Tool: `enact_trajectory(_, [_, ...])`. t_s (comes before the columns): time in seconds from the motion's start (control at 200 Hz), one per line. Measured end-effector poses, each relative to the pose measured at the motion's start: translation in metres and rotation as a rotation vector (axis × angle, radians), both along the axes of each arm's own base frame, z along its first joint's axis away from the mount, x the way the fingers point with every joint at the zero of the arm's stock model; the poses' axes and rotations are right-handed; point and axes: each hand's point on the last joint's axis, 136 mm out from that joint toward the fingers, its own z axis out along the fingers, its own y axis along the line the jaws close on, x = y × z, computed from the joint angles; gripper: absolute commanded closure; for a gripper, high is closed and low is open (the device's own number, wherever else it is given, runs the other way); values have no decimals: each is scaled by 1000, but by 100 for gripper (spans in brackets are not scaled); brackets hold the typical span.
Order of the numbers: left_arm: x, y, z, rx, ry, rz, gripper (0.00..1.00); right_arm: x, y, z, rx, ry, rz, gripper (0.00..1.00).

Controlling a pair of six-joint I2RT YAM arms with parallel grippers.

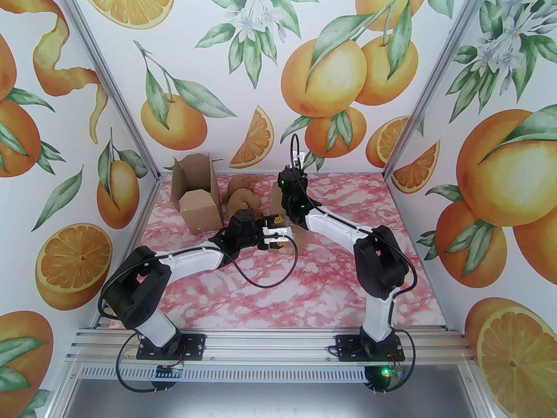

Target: Unpack the express box

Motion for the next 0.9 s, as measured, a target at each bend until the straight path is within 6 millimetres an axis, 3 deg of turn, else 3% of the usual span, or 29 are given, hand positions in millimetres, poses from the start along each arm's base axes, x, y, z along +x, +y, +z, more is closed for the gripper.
enact_trajectory(0.901, [8,-7,1,-22,39,71,44,-21,-3,-3,53,47,-23,100])
